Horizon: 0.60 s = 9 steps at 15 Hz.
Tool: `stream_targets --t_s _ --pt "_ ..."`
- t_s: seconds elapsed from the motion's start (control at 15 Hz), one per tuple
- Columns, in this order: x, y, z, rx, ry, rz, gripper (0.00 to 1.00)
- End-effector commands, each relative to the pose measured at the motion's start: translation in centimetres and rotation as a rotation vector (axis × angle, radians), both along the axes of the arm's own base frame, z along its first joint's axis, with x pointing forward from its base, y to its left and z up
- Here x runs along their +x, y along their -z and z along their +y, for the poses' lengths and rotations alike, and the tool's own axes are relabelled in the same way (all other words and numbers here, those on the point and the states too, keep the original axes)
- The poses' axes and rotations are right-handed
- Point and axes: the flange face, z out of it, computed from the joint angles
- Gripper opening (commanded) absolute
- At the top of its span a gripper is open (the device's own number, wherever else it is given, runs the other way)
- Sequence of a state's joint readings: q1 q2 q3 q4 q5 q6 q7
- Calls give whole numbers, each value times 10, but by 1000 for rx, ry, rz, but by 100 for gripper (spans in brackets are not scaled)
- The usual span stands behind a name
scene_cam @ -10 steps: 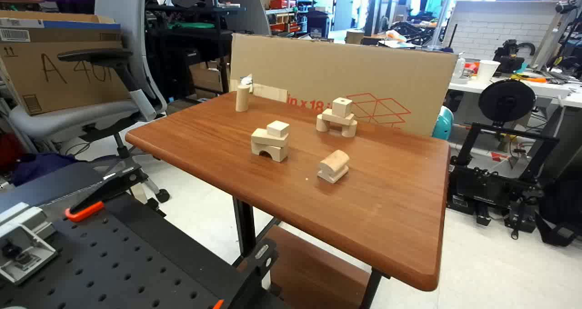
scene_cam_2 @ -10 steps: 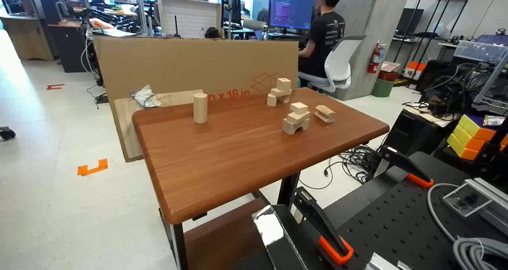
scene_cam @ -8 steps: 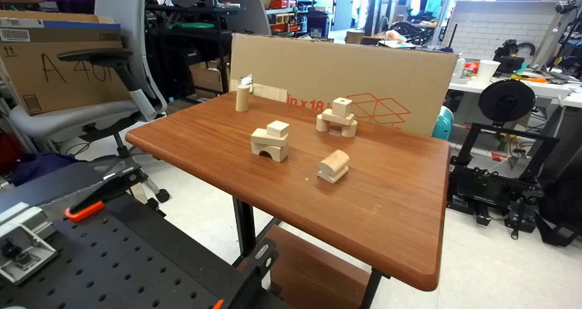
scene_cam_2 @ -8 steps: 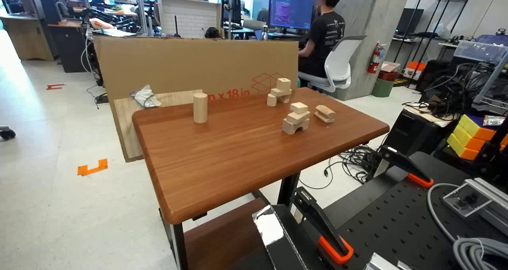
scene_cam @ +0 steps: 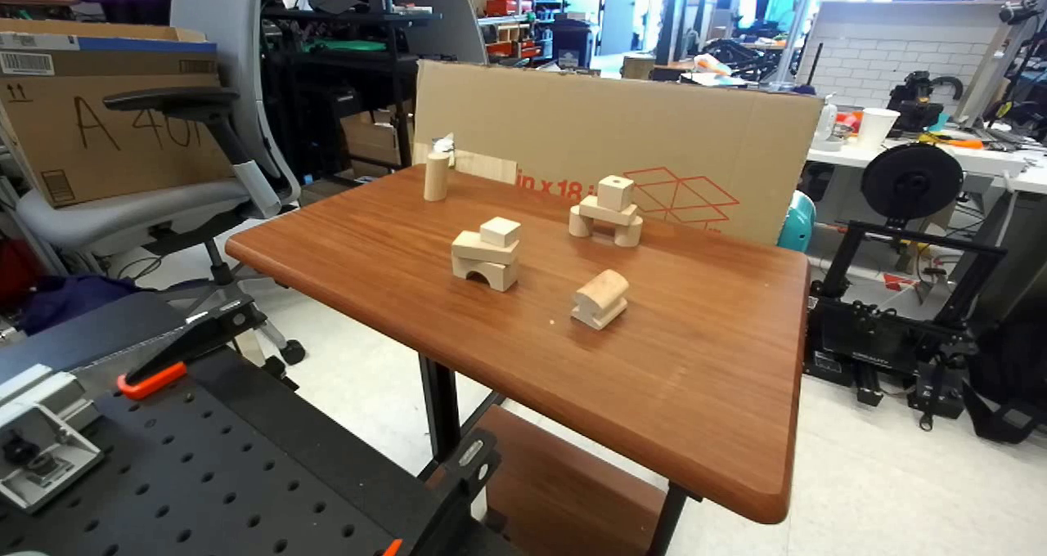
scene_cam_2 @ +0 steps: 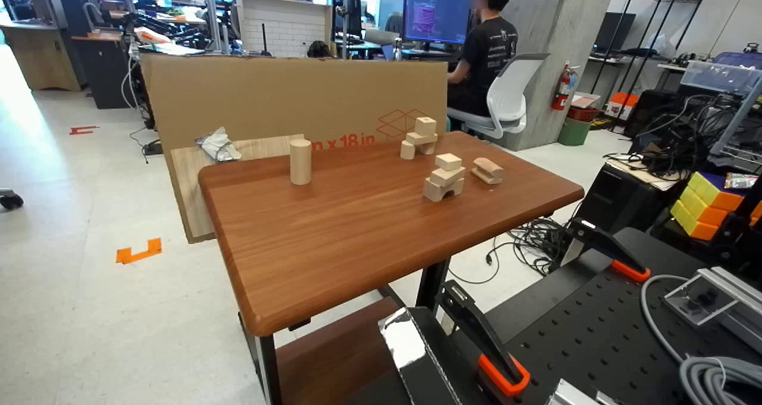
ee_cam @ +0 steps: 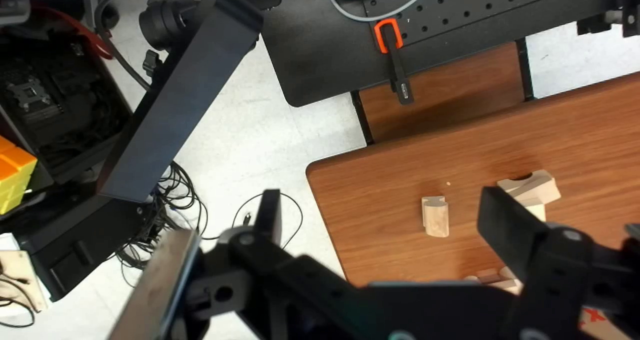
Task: Take off one wooden block from the top
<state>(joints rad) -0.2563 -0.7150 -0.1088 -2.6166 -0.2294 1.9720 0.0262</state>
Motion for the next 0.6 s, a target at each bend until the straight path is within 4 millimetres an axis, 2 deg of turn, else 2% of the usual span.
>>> stream_targets --t_s 0.0,0.27,0.53 --pt "0 -1 0 0 0 1 100" --pt "21 6 14 2 27 -1 100" --pt "56 21 42 -2 -40 -45 100"
